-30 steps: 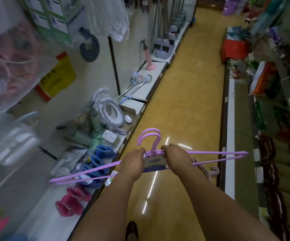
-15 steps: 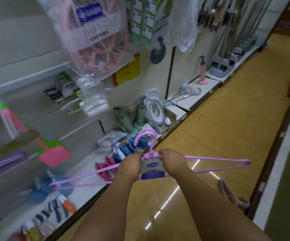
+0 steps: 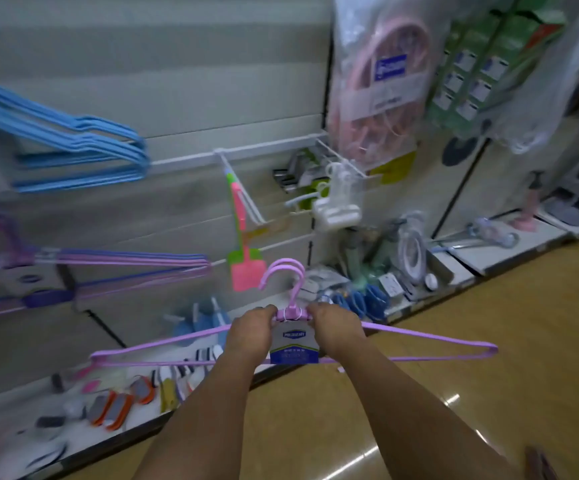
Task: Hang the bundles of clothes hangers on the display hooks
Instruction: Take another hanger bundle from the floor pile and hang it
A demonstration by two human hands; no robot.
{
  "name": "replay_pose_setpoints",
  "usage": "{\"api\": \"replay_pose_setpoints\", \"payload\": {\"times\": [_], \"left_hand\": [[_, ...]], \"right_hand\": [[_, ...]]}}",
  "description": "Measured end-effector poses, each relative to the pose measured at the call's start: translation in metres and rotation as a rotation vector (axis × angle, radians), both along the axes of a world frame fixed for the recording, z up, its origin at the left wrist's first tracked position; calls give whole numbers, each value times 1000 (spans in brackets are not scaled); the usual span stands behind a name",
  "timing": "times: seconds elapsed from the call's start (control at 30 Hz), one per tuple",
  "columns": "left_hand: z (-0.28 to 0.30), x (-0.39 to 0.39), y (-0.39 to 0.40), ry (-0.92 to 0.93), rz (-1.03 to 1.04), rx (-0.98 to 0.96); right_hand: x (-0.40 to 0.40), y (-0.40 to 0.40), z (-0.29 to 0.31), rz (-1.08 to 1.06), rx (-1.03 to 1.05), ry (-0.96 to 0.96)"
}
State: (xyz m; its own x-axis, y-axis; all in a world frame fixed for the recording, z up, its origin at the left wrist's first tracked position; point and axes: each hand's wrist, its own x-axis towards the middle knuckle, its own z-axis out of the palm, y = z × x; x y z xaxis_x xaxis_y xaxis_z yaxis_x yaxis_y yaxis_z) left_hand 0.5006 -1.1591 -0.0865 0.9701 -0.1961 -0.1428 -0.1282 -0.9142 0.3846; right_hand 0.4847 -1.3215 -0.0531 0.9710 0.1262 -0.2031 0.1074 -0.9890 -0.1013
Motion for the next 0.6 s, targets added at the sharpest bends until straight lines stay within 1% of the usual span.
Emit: {"api": "replay_pose_setpoints", "payload": {"times": [0.17,0.3,0.43,0.6], "left_hand": [[18,-16,99,-24,118,-7],[23,-28,161,-30,202,13],[23,-35,203,-72,273,38],[27,-35,241,-56,339,30]], "right_hand": [[0,100,9,135,40,-38],[0,169,12,179,127,-42],[4,216,10,214,179,-29],[22,255,9,318,175,-18]]}}
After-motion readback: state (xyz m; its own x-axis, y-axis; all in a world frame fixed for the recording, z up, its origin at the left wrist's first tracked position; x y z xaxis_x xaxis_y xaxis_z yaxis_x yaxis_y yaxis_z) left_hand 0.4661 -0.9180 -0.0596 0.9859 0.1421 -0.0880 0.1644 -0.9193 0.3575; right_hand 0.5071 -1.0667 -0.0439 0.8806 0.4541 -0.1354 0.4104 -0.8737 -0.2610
